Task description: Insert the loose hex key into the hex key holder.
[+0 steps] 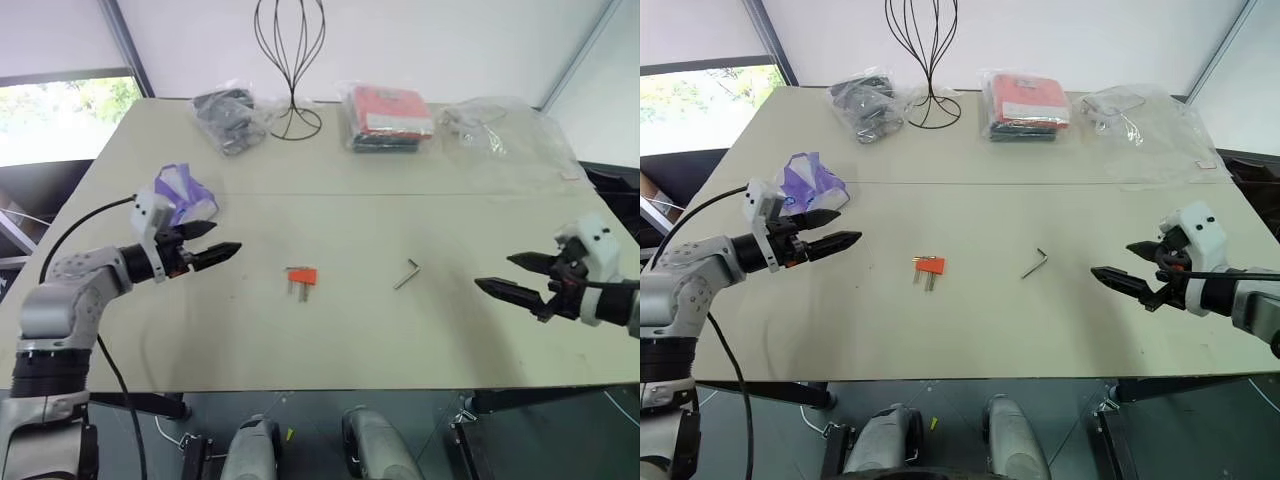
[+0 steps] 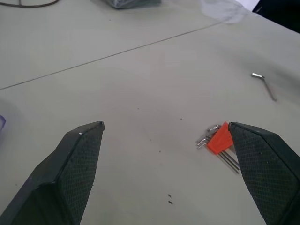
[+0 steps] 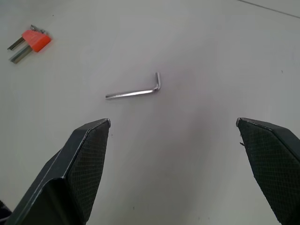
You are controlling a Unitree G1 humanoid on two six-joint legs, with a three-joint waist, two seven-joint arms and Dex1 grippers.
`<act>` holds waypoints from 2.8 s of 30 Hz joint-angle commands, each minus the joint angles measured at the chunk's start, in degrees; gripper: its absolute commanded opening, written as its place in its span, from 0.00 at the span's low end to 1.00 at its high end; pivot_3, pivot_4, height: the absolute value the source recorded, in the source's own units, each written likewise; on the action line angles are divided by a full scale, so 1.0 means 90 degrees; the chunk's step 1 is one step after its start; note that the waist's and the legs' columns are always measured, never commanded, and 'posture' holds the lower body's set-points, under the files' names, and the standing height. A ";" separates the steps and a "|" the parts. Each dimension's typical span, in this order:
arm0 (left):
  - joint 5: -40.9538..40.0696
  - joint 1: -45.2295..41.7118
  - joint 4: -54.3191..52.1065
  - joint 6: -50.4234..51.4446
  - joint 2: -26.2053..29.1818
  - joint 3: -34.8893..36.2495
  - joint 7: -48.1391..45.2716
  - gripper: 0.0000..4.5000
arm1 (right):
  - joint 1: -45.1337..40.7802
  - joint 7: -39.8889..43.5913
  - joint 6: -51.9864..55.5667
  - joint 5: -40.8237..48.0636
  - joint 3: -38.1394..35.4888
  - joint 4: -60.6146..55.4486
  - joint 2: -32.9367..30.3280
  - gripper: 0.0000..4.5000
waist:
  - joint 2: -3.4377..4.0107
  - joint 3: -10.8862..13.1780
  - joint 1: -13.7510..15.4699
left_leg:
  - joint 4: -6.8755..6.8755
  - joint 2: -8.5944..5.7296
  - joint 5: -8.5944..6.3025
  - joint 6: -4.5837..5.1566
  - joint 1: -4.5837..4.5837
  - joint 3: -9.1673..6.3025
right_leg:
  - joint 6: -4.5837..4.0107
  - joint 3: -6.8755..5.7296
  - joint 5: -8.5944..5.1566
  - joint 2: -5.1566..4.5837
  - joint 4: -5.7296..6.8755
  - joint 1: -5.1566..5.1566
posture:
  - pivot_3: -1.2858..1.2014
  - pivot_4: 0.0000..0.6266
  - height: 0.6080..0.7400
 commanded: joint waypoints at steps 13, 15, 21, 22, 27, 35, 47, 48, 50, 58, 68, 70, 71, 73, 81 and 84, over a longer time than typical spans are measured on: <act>-0.0156 -0.0005 -0.0316 0.0049 0.0026 0.0303 0.0370 0.98 | -0.0530 0.0041 0.0025 0.0072 0.0065 -0.0317 0.0219 1.00 | -0.0001 0.0001 0.0012 | -0.0004 -0.0001 0.0000 0.0000 -0.0006 0.0000 | 0.0004 0.0001 -0.0003 0.0001 -0.0001 -0.0005 | 0.52 0.24 1.00; -0.0201 -0.0070 -0.0264 0.0027 0.0048 0.0315 0.0310 0.98 | -0.0724 0.0082 -0.0004 0.0044 0.0187 -0.0263 0.0209 1.00 | -0.0001 0.0001 0.0011 | -0.0004 -0.0001 0.0000 0.0000 -0.0005 0.0001 | 0.0004 0.0001 -0.0003 0.0000 -0.0001 -0.0005 | 0.52 0.24 1.00; -0.0092 -0.0235 -0.0052 -0.0046 -0.0049 0.0162 0.0346 0.98 | -0.0854 0.0140 0.0106 0.0091 0.0290 -0.0411 0.0248 1.00 | -0.0001 0.0001 0.0016 | -0.0011 -0.0001 0.0000 0.0000 -0.0006 0.0001 | 0.0004 0.0001 -0.0004 0.0001 -0.0003 -0.0006 | 0.52 0.24 1.00; -0.0098 -0.0268 -0.0026 -0.0054 -0.0057 0.0147 0.0335 0.98 | -0.0846 0.0125 0.0085 0.0054 0.0315 -0.0416 0.0268 1.00 | -0.0001 0.0001 0.0016 | -0.0011 -0.0001 0.0000 0.0000 -0.0006 0.0001 | 0.0004 0.0001 -0.0004 0.0001 -0.0003 -0.0006 | 0.52 0.24 1.00; -0.0093 -0.0340 0.0063 -0.0053 0.0093 0.0040 0.0039 0.98 | -0.0776 0.0079 -0.0105 -0.0163 0.0401 -0.0369 0.0348 1.00 | -0.0001 0.0001 0.0023 | -0.0007 -0.0001 0.0000 0.0000 -0.0006 0.0002 | 0.0005 0.0001 -0.0003 0.0000 -0.0003 -0.0005 | 0.52 0.24 1.00; -0.0114 -0.0855 -0.0112 -0.0010 0.0780 -0.0915 -0.1964 0.98 | -0.2007 0.0262 -0.0245 -0.0374 0.2319 -0.0755 0.0985 1.00 | -0.0002 0.0003 -0.0030 | -0.0008 -0.0001 0.0000 0.0000 -0.0004 0.0003 | 0.0001 0.0002 -0.0002 0.0002 -0.0001 -0.0009 | 0.52 0.24 1.00; 0.0712 -0.0802 -0.0097 -0.0892 0.1036 -0.1523 -0.2552 0.98 | -0.4146 0.0716 -0.3037 -0.3902 0.6165 0.2240 0.3165 1.00 | 0.0002 0.0003 0.0025 | 0.0009 0.0000 0.0000 0.0001 -0.0057 0.0011 | 0.0001 0.0001 -0.0003 0.0003 -0.0003 -0.0043 | 0.52 0.24 1.00; 0.0697 -0.0762 -0.0162 -0.0874 0.1028 -0.1487 -0.2503 0.98 | -0.4256 0.0813 -0.3233 -0.3993 0.6183 0.2588 0.3328 1.00 | 0.0002 0.0004 0.0019 | 0.0021 0.0000 -0.0003 0.0005 -0.0061 0.0011 | 0.0003 0.0001 -0.0003 0.0003 -0.0001 -0.0043 | 0.52 0.24 1.00; 0.0641 -0.0636 -0.0340 -0.0819 0.1041 -0.1401 -0.2421 0.98 | -0.4460 0.1011 -0.3636 -0.4213 0.6200 0.3243 0.3542 1.00 | 0.0002 0.0005 0.0015 | 0.0040 0.0002 -0.0003 0.0006 -0.0071 0.0008 | 0.0004 -0.0001 -0.0002 0.0004 0.0005 -0.0046 | 0.52 0.24 1.00; 0.0452 -0.0224 -0.0889 -0.0590 0.0991 -0.1203 -0.2114 0.98 | -0.4960 0.1722 -0.4641 -0.4731 0.6140 0.4891 0.3992 1.00 | 0.0003 0.0005 -0.0008 | 0.0059 0.0003 -0.0003 0.0006 -0.0047 0.0006 | 0.0003 0.0000 -0.0001 0.0004 0.0036 -0.0030 | 0.52 0.24 1.00; 0.0291 0.0016 -0.1245 -0.0496 0.0734 -0.1048 -0.1547 1.00 | -0.5094 0.2808 -0.4749 -0.4735 0.5933 0.6026 0.4481 0.71 | 0.0002 0.0004 -0.0016 | 0.0059 0.0003 -0.0003 0.0006 -0.0005 0.0004 | 0.0004 0.0004 -0.0005 0.0009 0.0100 -0.0024 | 0.52 0.24 1.00; 0.0281 -0.0002 -0.1245 -0.0478 0.0704 -0.1044 -0.1490 1.00 | -0.5190 0.2767 -0.5075 -0.4939 0.5946 0.6390 0.4574 0.50 | 0.0003 0.0004 -0.0028 | 0.0059 0.0003 -0.0003 0.0006 -0.0002 0.0006 | 0.0004 0.0005 -0.0005 0.0009 0.0101 -0.0024 | 0.52 0.24 1.00; 0.0293 -0.0005 -0.1230 -0.0490 0.0690 -0.1050 -0.1466 1.00 | -0.5261 0.2731 -0.5261 -0.5046 0.5955 0.6610 0.4636 0.40 | 0.0003 0.0004 -0.0028 | 0.0058 0.0003 -0.0003 0.0006 -0.0001 0.0006 | 0.0004 0.0005 -0.0005 0.0009 0.0102 -0.0023 | 0.52 0.24 1.00; 0.0330 0.0003 -0.1199 -0.0534 0.0668 -0.1060 -0.1422 1.00 | -0.5389 0.2709 -0.5484 -0.5167 0.5921 0.6964 0.4760 0.22 | 0.0002 0.0003 -0.0039 | 0.0058 0.0003 -0.0003 0.0006 0.0001 0.0005 | 0.0004 0.0005 -0.0005 0.0010 0.0102 -0.0022 | 0.52 0.24 1.00; 0.0349 0.0073 -0.1123 -0.0609 0.0614 -0.1056 -0.1300 1.00 | -0.5517 0.2362 -0.6171 -0.5551 0.5658 0.6771 0.4648 0.22 | 0.0004 0.0004 -0.0153 | 0.0059 0.0004 -0.0002 0.0005 0.0011 0.0002 | 0.0003 0.0006 -0.0005 0.0011 0.0110 -0.0013 | 0.52 0.24 1.00; 0.0245 -0.0055 -0.0887 -0.0531 0.0567 -0.0954 -0.1289 1.00 | -0.5512 0.1855 -0.6948 -0.6095 0.5622 0.5964 0.4181 0.22 | 0.0012 0.0009 -0.0123 | 0.0059 0.0002 -0.0002 0.0004 0.0001 0.0001 | 0.0004 0.0005 -0.0005 0.0008 0.0109 -0.0021 | 0.52 0.24 1.00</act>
